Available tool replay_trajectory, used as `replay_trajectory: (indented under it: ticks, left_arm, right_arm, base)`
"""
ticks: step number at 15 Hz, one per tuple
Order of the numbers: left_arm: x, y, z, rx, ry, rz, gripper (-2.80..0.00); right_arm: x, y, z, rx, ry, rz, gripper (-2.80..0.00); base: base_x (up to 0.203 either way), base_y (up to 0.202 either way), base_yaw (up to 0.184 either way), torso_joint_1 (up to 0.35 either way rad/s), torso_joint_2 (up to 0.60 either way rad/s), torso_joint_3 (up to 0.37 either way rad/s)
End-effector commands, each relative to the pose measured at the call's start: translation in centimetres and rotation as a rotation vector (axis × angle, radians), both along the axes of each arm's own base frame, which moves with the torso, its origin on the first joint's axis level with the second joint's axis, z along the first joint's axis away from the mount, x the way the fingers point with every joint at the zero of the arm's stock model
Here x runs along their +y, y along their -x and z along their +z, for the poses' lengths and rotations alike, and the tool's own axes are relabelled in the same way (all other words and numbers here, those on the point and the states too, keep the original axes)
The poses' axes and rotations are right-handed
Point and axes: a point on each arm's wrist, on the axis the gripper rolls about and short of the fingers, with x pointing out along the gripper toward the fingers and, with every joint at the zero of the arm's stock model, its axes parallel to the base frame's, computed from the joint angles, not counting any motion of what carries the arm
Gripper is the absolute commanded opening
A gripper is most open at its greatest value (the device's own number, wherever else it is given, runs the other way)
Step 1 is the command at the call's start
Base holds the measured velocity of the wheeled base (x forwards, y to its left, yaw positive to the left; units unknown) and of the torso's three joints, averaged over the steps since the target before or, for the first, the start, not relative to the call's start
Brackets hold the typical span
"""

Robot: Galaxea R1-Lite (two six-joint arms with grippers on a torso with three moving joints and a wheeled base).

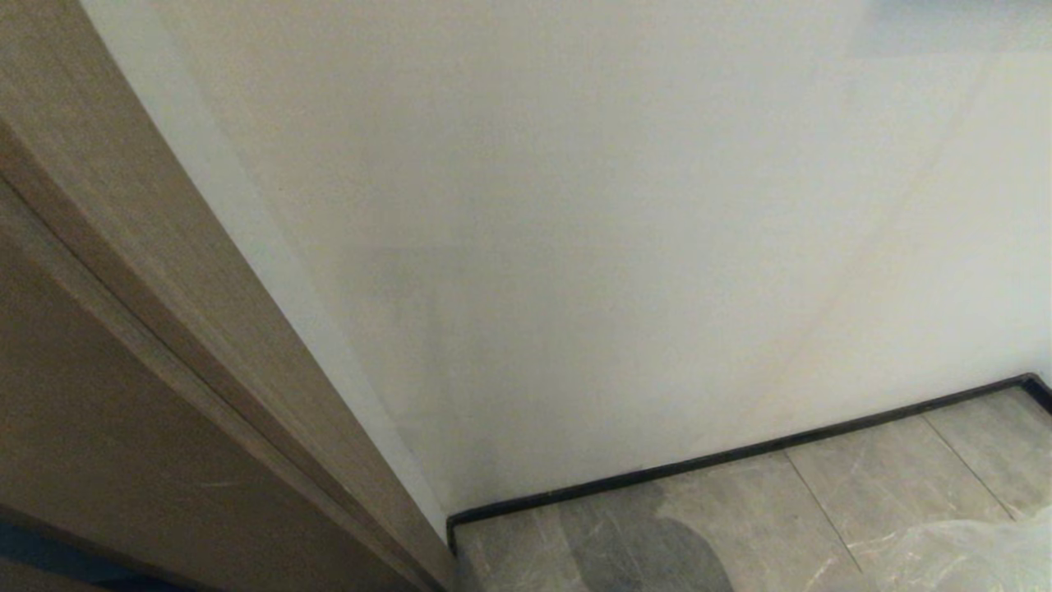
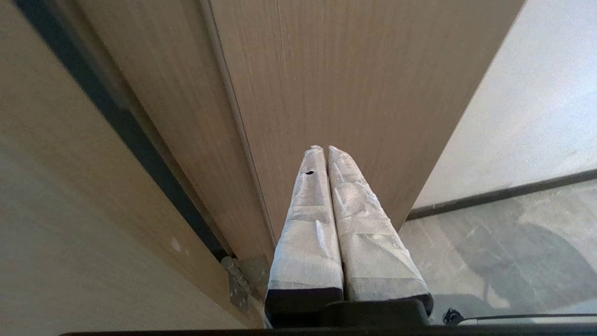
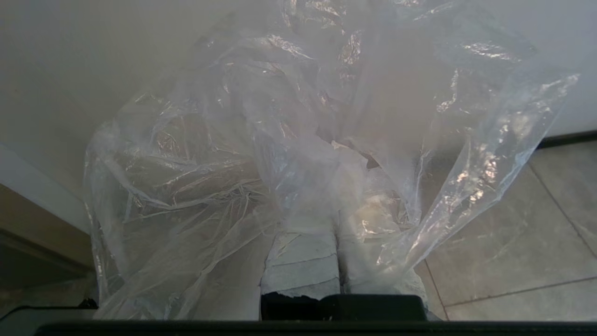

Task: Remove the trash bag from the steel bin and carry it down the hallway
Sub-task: Put the trash bag at the door

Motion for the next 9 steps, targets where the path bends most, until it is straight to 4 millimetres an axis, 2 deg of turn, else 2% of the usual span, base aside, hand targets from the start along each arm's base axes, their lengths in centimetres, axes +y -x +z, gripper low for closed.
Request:
replay_trajectory:
  ticks: [1,6,9]
  left_arm:
    - [0.0,0.0,0.01,0.0,0.0,0.0,-2.8]
    - [0.0,0.0,0.01,0.0,0.0,0.0,-2.8]
    - [0.0,0.0,0.01,0.0,0.0,0.0,-2.8]
  right_arm:
    - [0.0,-0.01,-0.04,0.001,0.0,0.001,-2.8]
    - [0.0,-0.01,-0.04,0.001,0.0,0.001,-2.8]
    - [0.0,-0.02,-0.08,0.002,0.0,0.001,-2.8]
  base:
    - [0.0,0.0,0.0,0.002,0.0,-0.188]
    - [0.0,0.0,0.0,0.001,0.01,-0.183]
    - [0.0,0.0,0.0,0.002,0.0,-0.043]
